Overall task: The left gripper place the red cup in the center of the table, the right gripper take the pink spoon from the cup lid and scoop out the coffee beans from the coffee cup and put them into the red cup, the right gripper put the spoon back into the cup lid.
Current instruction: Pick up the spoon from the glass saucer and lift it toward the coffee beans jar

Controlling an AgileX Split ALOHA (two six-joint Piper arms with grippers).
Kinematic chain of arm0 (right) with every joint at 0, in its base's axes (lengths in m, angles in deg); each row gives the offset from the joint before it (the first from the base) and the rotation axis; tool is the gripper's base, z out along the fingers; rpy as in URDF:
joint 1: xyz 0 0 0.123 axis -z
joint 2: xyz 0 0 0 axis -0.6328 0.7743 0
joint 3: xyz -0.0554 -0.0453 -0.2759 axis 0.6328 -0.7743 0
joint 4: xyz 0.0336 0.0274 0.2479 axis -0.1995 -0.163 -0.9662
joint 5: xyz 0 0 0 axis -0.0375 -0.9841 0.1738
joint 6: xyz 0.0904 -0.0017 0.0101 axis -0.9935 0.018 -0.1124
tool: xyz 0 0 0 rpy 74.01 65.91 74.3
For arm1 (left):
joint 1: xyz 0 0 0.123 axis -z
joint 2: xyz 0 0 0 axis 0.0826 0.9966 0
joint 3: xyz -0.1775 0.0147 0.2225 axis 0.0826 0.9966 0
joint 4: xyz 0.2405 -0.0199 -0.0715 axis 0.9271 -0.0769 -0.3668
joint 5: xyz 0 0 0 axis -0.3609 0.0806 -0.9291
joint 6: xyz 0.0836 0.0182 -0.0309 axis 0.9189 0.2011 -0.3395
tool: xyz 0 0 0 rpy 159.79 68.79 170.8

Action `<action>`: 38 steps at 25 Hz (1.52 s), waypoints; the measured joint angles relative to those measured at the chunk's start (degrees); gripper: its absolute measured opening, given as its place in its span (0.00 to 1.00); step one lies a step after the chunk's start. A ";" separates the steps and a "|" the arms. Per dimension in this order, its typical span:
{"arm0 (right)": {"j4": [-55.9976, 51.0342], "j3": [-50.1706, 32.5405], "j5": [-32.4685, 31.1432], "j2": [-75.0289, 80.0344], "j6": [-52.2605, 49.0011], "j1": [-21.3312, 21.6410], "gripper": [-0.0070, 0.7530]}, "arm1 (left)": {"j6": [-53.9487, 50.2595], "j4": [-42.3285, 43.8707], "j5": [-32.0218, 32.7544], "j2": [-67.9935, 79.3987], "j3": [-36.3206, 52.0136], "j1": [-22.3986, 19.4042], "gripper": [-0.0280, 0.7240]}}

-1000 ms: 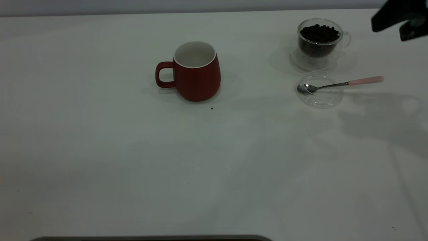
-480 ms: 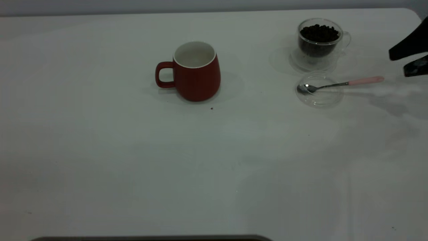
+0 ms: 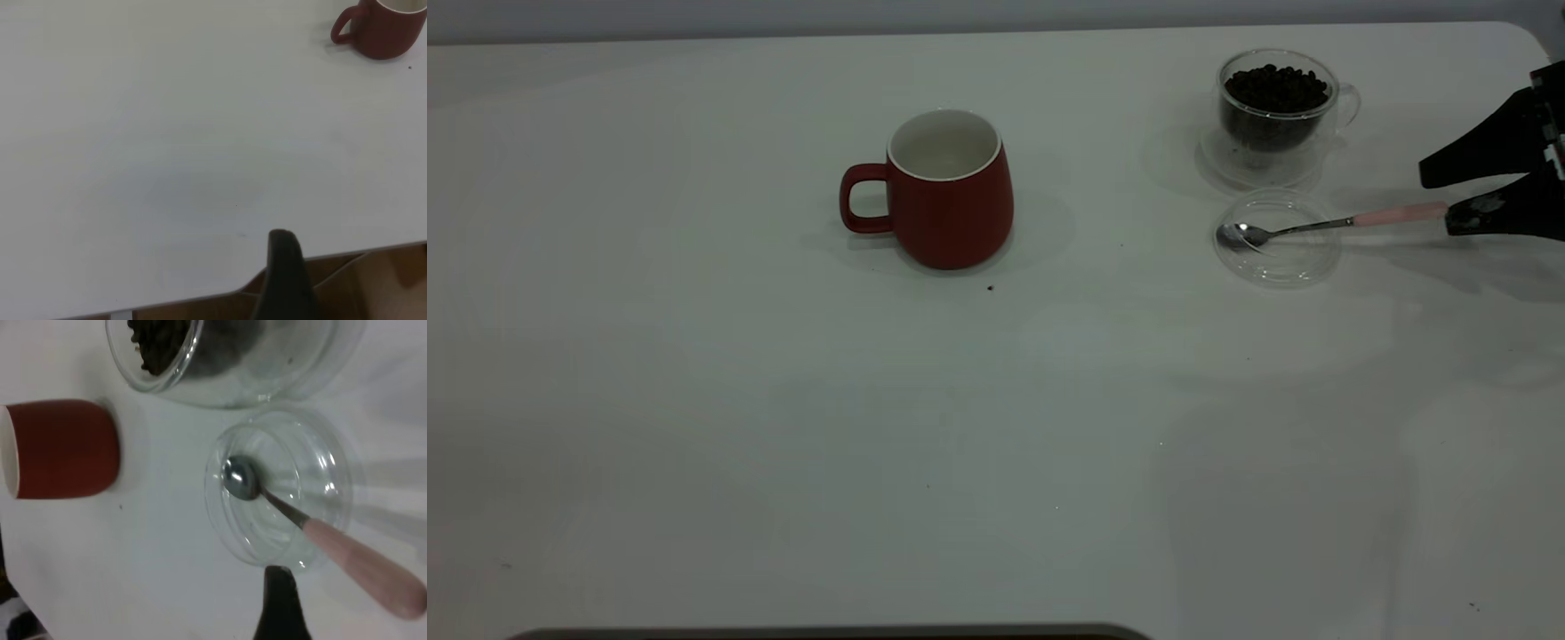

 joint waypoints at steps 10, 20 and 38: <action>-5.22 0.11 -0.92 3.17 2.44 -2.54 0.78 | 0.06 0.00 0.00 0.00 0.00 0.00 0.82; -9.09 0.11 -0.55 5.07 5.57 -3.84 0.74 | 0.06 0.00 0.00 0.00 0.00 0.00 0.82; -7.96 0.11 -4.77 3.71 5.34 0.42 0.13 | 0.06 0.00 0.00 0.00 0.00 0.00 0.82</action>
